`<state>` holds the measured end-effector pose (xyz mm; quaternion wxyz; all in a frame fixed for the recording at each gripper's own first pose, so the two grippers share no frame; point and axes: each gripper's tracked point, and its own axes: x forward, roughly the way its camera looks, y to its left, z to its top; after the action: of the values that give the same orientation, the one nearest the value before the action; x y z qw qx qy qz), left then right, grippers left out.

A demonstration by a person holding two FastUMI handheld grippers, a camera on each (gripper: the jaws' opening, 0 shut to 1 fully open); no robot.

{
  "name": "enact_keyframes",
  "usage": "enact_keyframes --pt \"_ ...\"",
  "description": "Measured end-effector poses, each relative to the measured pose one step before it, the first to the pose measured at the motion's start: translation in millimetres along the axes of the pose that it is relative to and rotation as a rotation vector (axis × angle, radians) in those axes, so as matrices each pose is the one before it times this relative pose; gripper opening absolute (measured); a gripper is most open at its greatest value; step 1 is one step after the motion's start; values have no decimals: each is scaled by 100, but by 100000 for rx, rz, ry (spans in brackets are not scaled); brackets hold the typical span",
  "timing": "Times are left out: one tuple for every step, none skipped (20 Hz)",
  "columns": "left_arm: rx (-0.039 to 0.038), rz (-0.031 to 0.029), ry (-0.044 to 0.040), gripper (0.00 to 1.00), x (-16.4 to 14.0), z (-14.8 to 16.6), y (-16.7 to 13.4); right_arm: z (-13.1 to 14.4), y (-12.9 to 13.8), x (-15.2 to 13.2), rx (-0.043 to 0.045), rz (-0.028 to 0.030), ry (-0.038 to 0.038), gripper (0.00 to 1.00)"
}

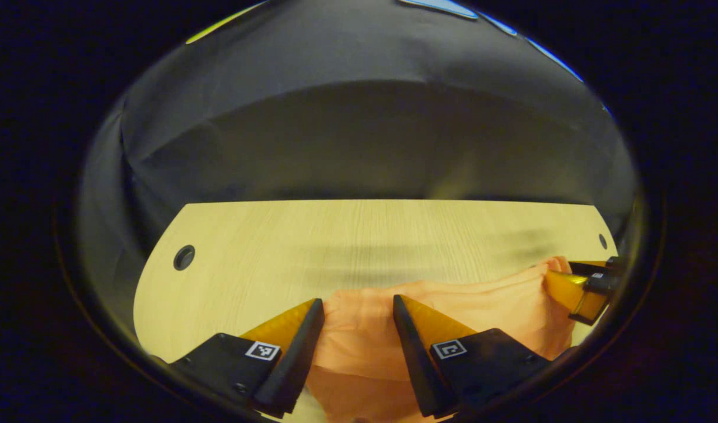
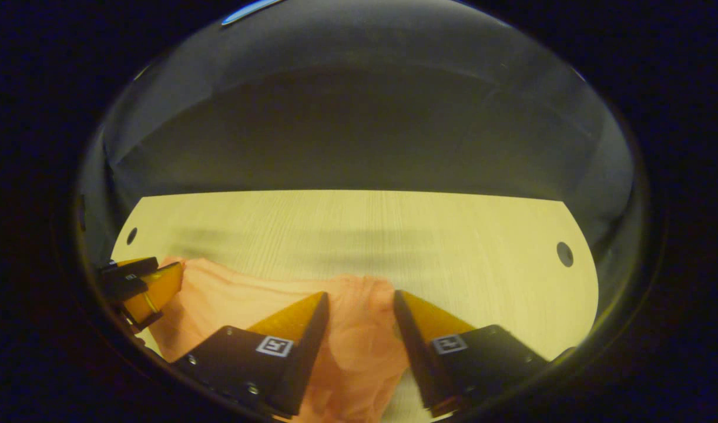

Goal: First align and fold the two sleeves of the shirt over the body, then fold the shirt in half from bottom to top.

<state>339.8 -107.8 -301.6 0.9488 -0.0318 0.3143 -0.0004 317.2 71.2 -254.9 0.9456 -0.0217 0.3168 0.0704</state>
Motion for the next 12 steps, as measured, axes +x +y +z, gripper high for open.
enact_keyframes --pt "-241 -686 -708 83 -541 210 -67 43 -149 -444 730 -172 -1183 82" --pt "836 -381 -625 80 -625 307 -69 411 -29 -882 1236 95 -1318 85" --pt "1289 -389 -904 78 -932 393 -10 526 43 -1145 1271 81 -1470 85" --pt "866 -932 -893 75 -1316 435 -270 724 52 -1294 1124 283 -2114 85" --pt "-352 -1620 -915 75 -1412 631 -820 693 -55 -973 633 211 -2333 85" --pt "-1032 -1309 -1535 75 -1632 805 -473 668 -81 -1555 -60 -26 -2191 85" --pt "-1059 -835 -1838 75 -1929 985 25 736 -135 -2071 -211 -39 -3050 85" --pt "-855 -866 -2269 75 -1889 975 -139 903 -61 -1939 -342 -347 -2677 85" --pt "-441 -508 -2110 77 -1828 657 286 778 107 -1660 -273 -116 -2065 85" --pt "-101 40 -1969 79 -1926 788 296 963 216 -1905 247 104 -2306 85" --pt "-6 -38 -2041 79 -2130 926 -53 702 162 -1830 489 132 -1889 85" --pt "-30 -317 -1645 79 -2098 842 -72 797 218 -1951 508 431 -1804 85"
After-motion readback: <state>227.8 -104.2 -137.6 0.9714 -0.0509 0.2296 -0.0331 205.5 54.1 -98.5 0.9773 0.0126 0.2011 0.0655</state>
